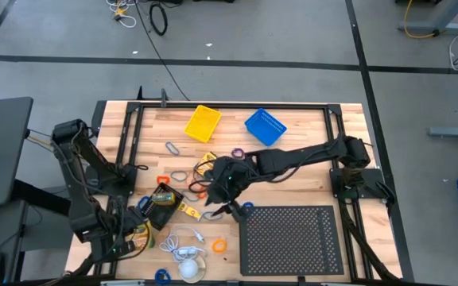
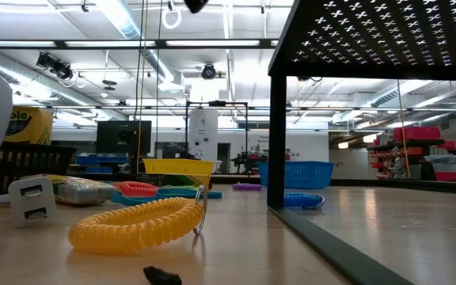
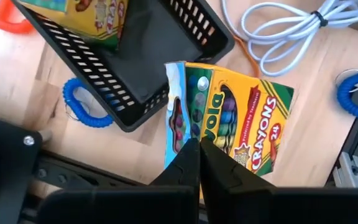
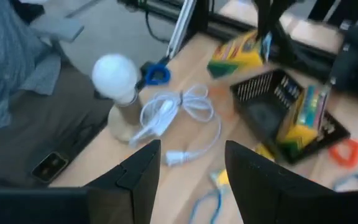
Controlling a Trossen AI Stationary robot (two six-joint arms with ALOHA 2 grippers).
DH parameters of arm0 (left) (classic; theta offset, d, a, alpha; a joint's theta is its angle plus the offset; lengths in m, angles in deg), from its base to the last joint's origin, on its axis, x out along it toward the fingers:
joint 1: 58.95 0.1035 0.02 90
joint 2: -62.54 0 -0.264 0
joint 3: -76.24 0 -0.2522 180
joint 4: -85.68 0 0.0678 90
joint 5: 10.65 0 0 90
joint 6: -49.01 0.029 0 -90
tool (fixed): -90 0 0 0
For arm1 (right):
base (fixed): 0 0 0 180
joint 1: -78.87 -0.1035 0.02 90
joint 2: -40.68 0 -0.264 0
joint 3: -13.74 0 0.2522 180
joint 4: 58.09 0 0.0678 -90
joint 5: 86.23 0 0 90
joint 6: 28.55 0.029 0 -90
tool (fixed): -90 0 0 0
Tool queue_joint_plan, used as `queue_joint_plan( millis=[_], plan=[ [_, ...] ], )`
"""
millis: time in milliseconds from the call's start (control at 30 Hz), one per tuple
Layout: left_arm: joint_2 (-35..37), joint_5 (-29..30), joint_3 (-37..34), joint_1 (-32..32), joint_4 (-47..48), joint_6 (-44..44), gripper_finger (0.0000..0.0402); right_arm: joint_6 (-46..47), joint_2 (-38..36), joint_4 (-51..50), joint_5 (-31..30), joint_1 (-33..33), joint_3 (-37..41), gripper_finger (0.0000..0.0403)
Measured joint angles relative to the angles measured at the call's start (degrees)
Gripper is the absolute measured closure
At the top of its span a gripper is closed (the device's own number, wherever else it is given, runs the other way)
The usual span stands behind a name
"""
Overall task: Pick & Place Office Desk Supplies
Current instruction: Put the crayon box into the black basket
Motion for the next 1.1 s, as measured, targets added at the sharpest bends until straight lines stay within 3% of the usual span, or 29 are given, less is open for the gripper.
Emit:
queue_joint_plan(
  millis=[233, 367, 500, 700, 1100],
  plan=[
    [0.02, -0.21, 1.44, 0.00, 2.75, -0.40, 0.0401, 4.70, 0.24, 22.75, -0.96, 0.40, 12.48, 0.0201],
    [0.00, -0.74, 3.09, 0.00, 6.88, -0.46, 0.0401, 4.85, 0.25, 31.64, -2.84, 0.44, 14.63, 0.0173],
    [0.01, 0.78, 6.39, 0.00, 12.91, -1.76, 0.0401, 5.80, 0.24, 35.49, -3.50, 0.50, 14.83, 0.0156],
    [0.04, 10.30, 11.28, 1.45, 21.02, -2.37, 0.0402, 6.75, 0.50, 36.58, -5.60, 2.20, 14.83, 0.0158],
    [-0.28, 22.93, 11.31, 15.67, 24.43, 13.31, 0.0401, 13.61, 3.30, 41.24, -4.72, 6.20, 14.83, 0.0162]
  ],
)
